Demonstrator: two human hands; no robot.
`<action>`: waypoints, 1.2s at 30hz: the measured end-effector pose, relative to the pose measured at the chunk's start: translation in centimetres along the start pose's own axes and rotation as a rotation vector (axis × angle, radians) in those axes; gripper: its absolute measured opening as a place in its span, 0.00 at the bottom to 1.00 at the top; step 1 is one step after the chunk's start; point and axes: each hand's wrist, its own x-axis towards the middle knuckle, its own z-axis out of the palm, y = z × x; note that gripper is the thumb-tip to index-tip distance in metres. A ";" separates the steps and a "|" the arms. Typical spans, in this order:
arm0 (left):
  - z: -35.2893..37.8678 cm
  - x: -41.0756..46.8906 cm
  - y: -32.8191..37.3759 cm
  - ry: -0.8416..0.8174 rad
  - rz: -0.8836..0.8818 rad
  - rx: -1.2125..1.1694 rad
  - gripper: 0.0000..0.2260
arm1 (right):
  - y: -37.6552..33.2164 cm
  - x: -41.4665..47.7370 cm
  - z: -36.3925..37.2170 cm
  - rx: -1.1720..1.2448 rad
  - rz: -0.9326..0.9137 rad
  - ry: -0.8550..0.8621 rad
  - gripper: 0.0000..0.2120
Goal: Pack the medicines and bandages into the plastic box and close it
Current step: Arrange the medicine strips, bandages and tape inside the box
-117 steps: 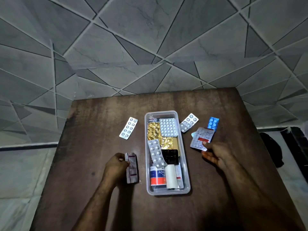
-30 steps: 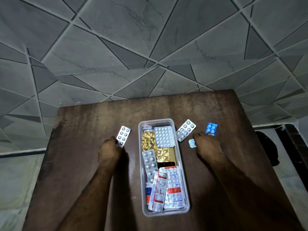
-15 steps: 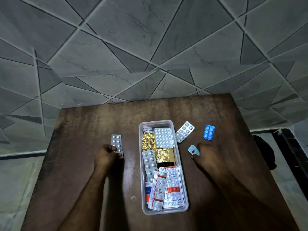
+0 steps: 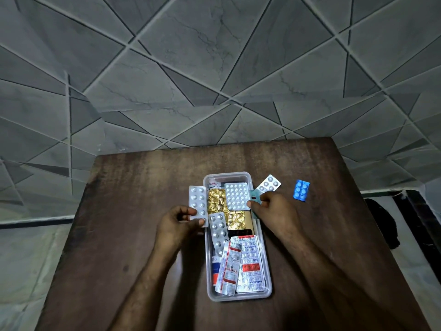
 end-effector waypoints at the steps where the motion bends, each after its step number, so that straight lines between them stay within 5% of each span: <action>1: 0.5 -0.2 -0.3 -0.011 0.024 0.045 0.12 | -0.4 -0.2 0.3 -0.015 -0.007 -0.014 0.16; 12: 3.7 -1.9 -1.0 0.024 0.222 0.580 0.12 | -2.2 -1.8 3.0 -0.343 -0.150 -0.042 0.20; 19: 4.1 -2.1 -0.6 -0.025 0.315 0.887 0.20 | -1.9 -1.5 2.9 -0.323 -0.190 -0.039 0.18; 32: 5.0 -0.4 0.3 0.054 0.352 0.740 0.13 | 5.6 5.8 -1.2 -0.147 0.083 0.102 0.06; 36: 5.7 0.6 0.5 0.062 0.360 0.754 0.13 | 7.6 7.5 -2.1 -0.268 0.141 0.096 0.17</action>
